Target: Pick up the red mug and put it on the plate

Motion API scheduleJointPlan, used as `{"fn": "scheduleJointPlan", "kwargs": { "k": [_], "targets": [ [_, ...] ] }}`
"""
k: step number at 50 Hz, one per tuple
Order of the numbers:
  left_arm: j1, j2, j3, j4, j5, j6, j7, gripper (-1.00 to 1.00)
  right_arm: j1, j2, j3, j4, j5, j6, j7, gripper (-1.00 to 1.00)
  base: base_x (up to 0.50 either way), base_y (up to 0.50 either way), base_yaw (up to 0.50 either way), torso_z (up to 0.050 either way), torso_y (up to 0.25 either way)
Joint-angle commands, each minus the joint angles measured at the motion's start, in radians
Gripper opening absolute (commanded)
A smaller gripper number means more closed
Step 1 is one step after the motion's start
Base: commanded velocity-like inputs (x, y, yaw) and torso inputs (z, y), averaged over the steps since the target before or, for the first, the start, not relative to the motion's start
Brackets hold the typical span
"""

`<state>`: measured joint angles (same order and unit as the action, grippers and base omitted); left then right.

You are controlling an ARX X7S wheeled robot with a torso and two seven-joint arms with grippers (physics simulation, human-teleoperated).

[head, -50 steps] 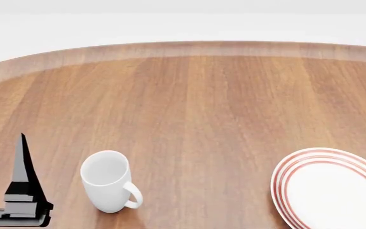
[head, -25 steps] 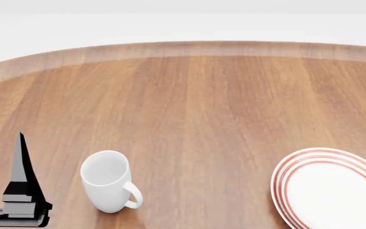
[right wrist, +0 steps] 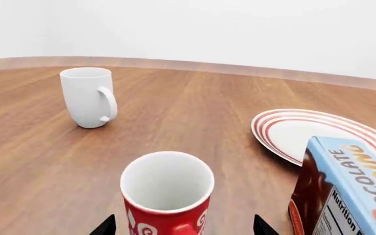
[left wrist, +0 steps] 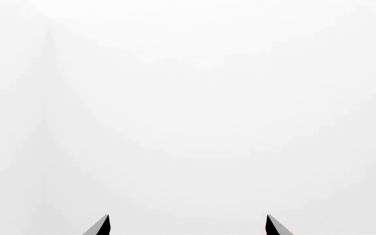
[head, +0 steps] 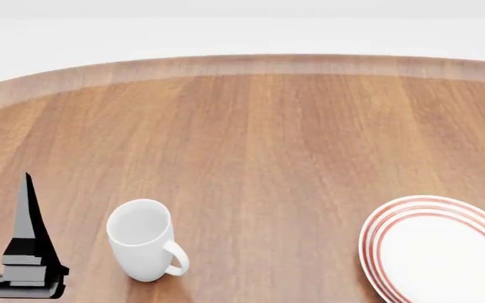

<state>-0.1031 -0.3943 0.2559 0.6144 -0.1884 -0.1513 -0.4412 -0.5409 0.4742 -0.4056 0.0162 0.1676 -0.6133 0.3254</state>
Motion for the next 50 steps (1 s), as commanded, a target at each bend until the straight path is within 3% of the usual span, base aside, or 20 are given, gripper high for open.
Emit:
{"fn": "scheduleJointPlan", "kwargs": {
  "k": [1,50],
  "targets": [
    [-0.009,-0.002,0.001,0.002,-0.005,-0.009,-0.002,1.0,0.013,-0.01,-0.009,0.042,0.012,-0.024,-0.01,1.0,0.0,0.0,0.0,0.0,0.0],
    [-0.027,-0.015,0.002,0.024,-0.019,-0.031,-0.013,1.0,0.068,-0.067,-0.04,0.234,0.086,-0.139,-0.071,1.0,0.0,0.0,0.0,0.0,0.0]
  ]
}}
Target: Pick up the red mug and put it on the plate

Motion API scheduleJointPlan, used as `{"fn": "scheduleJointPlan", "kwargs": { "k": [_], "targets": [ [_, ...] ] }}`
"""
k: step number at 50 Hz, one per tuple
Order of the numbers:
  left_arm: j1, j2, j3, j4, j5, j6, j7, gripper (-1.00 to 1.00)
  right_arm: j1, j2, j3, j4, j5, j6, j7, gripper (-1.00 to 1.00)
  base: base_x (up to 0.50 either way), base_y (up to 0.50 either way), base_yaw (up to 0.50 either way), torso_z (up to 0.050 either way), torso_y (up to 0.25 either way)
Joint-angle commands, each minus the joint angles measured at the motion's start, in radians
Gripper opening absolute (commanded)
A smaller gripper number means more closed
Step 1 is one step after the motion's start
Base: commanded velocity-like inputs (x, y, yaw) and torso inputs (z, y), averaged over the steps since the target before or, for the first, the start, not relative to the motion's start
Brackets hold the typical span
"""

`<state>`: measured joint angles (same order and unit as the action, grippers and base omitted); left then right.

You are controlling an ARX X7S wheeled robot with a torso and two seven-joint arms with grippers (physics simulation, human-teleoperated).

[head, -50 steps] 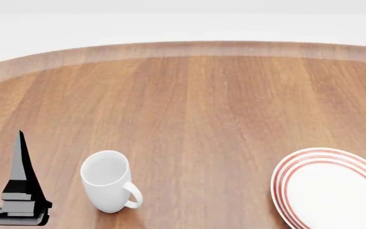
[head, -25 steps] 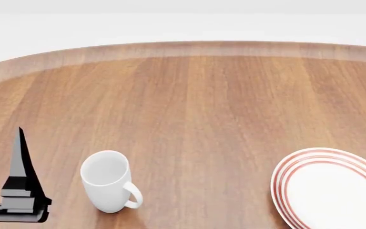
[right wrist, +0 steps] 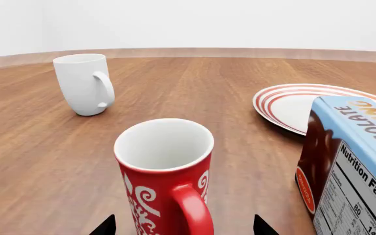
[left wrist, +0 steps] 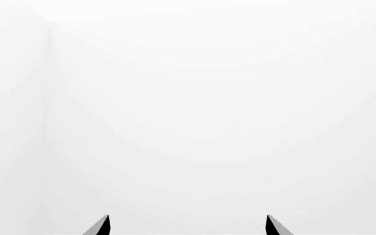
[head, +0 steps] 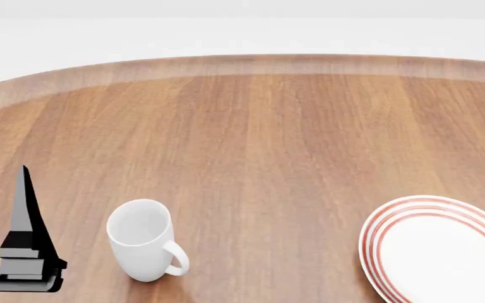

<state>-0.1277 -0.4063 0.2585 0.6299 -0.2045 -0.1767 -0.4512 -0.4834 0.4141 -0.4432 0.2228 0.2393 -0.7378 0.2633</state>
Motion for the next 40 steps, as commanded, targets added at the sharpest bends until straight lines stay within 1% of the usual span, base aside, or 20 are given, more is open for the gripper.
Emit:
{"fn": "scheduleJointPlan", "kwargs": {
  "k": [1,27,40],
  "targets": [
    [-0.003,-0.004,0.0,0.009,-0.002,-0.006,-0.004,1.0,0.011,-0.007,-0.002,0.028,0.017,-0.015,-0.01,1.0,0.0,0.0,0.0,0.0,0.0],
    [-0.005,-0.013,-0.002,0.026,-0.012,-0.018,-0.011,1.0,0.038,-0.031,-0.015,0.116,0.035,-0.043,-0.039,1.0,0.0,0.0,0.0,0.0,0.0],
    [-0.007,-0.015,0.0,0.027,-0.015,-0.018,-0.012,1.0,0.045,-0.032,-0.013,0.112,0.045,-0.03,-0.034,1.0,0.0,0.0,0.0,0.0,0.0]
  ]
}}
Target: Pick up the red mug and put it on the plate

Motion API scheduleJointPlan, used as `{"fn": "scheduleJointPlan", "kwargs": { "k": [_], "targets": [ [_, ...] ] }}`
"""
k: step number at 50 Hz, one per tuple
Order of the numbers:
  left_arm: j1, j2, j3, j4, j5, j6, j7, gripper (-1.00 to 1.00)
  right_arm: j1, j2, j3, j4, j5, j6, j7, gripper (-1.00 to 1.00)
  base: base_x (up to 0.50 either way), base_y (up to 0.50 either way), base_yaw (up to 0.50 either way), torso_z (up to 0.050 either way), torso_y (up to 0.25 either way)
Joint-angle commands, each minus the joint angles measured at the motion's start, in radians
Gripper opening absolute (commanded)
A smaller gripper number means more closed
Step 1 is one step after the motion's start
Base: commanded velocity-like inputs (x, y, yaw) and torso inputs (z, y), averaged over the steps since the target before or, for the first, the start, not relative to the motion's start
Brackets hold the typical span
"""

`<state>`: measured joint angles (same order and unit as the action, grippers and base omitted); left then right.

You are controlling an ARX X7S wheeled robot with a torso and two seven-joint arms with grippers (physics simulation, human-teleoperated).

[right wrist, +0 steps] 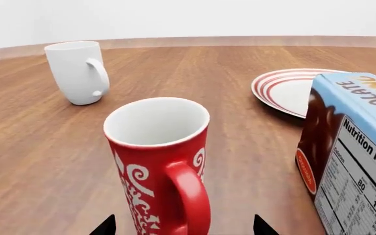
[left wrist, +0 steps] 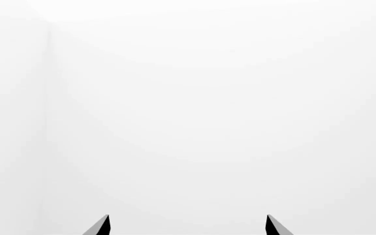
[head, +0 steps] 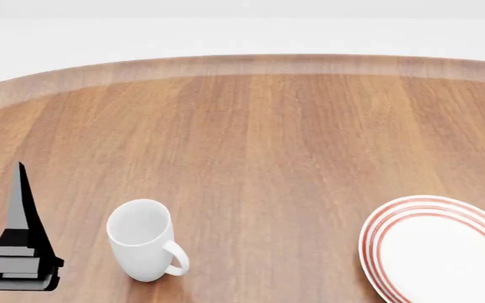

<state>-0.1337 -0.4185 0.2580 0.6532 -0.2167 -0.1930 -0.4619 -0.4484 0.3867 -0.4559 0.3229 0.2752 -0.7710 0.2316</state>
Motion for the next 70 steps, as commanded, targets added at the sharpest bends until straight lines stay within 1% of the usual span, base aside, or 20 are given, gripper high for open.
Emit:
{"fn": "scheduleJointPlan", "kwargs": {
  "k": [1,33,34,59,63,64,66,67,69,70],
  "targets": [
    [-0.001,-0.003,0.0,0.004,-0.003,-0.002,-0.002,1.0,0.009,-0.004,0.0,0.009,0.009,0.004,-0.002,1.0,0.0,0.0,0.0,0.0,0.0],
    [-0.005,-0.011,0.003,0.014,-0.006,-0.007,-0.011,1.0,0.013,-0.002,0.005,0.013,0.004,-0.002,0.007,1.0,0.0,0.0,0.0,0.0,0.0],
    [-0.005,-0.011,0.003,0.014,-0.007,-0.006,-0.01,1.0,0.014,-0.002,0.005,0.013,0.002,-0.001,0.008,-1.0,0.0,0.0,0.0,0.0,0.0],
    [-0.014,-0.016,0.003,0.022,-0.015,-0.016,-0.016,1.0,0.014,0.0,0.009,0.023,0.009,-0.008,0.008,-1.0,0.0,0.0,0.0,0.0,0.0],
    [-0.015,-0.017,0.003,0.025,-0.016,-0.017,-0.017,1.0,-0.026,0.027,0.019,-0.083,-0.008,0.023,0.046,-1.0,0.0,0.0,0.0,0.0,0.0],
    [-0.016,-0.017,0.004,0.026,-0.015,-0.02,-0.018,1.0,-0.053,0.046,0.028,-0.165,-0.016,0.051,0.074,-1.0,0.0,0.0,0.0,0.0,0.0],
    [-0.018,-0.016,0.005,0.024,-0.016,-0.018,-0.017,1.0,-0.076,0.063,0.035,-0.233,-0.032,0.077,0.098,-1.0,0.0,0.0,0.0,0.0,0.0],
    [-0.021,-0.016,0.007,0.026,-0.015,-0.023,-0.018,1.0,-0.098,0.082,0.041,-0.309,-0.042,0.101,0.117,-1.0,0.0,0.0,0.0,0.0,0.0],
    [-0.023,-0.016,0.006,0.028,-0.018,-0.025,-0.019,1.0,-0.124,0.102,0.052,-0.393,-0.06,0.13,0.143,-1.0,0.0,0.0,0.0,0.0,0.0],
    [-0.024,-0.017,0.005,0.033,-0.02,-0.028,-0.02,1.0,-0.154,0.128,0.063,-0.498,-0.072,0.173,0.167,-1.0,0.0,0.0,0.0,0.0,0.0]
  ]
}}
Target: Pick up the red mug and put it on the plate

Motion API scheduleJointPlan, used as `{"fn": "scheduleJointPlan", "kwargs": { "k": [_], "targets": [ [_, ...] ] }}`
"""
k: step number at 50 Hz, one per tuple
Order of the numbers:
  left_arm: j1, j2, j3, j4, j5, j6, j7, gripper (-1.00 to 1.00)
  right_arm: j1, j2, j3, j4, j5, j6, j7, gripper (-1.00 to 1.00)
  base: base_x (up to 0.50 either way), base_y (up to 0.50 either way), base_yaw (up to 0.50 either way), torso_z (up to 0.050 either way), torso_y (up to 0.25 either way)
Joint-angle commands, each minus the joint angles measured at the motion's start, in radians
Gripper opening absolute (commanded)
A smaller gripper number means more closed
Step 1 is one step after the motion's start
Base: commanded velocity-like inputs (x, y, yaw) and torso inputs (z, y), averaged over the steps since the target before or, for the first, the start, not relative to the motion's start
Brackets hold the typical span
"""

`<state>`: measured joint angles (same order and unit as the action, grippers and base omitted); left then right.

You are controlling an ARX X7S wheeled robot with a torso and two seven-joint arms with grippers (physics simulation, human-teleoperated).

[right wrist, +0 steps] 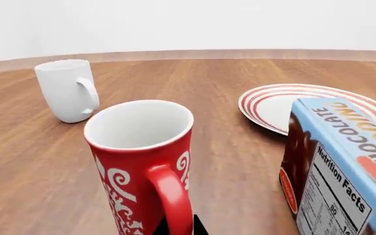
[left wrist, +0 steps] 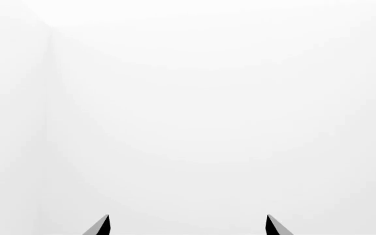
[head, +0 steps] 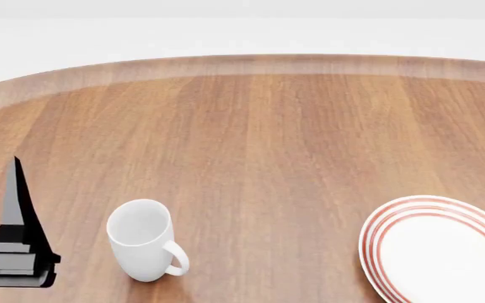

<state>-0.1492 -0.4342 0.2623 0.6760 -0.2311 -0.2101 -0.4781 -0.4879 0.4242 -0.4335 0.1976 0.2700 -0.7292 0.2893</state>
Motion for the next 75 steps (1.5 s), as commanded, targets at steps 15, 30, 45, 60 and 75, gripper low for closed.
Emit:
{"fn": "scheduleJointPlan", "kwargs": {
  "k": [15,30,45,60,75],
  "targets": [
    [0.0,-0.007,-0.002,0.031,-0.007,-0.015,-0.014,1.0,-0.139,0.183,0.083,-0.779,-0.073,0.437,0.213,-1.0,0.0,0.0,0.0,0.0,0.0],
    [0.011,-0.009,-0.001,0.034,-0.008,-0.005,-0.018,1.0,-0.061,0.244,0.148,-1.008,0.071,0.698,0.296,-1.0,0.0,0.0,0.0,0.0,0.001],
    [0.011,-0.015,-0.002,0.057,-0.015,-0.018,-0.024,1.0,0.028,0.293,0.218,-1.122,0.209,0.916,0.414,-1.0,0.0,0.0,0.0,0.0,0.0],
    [0.017,-0.017,-0.001,0.06,-0.015,-0.011,-0.029,1.0,0.194,0.414,0.33,-1.227,0.495,1.141,0.568,-1.0,0.0,0.0,0.0,0.0,0.0],
    [0.017,-0.018,0.003,0.062,-0.015,-0.016,-0.034,1.0,0.356,0.532,0.371,-1.213,0.731,1.194,0.737,-1.0,0.0,0.0,0.0,0.0,0.001]
  ]
}}
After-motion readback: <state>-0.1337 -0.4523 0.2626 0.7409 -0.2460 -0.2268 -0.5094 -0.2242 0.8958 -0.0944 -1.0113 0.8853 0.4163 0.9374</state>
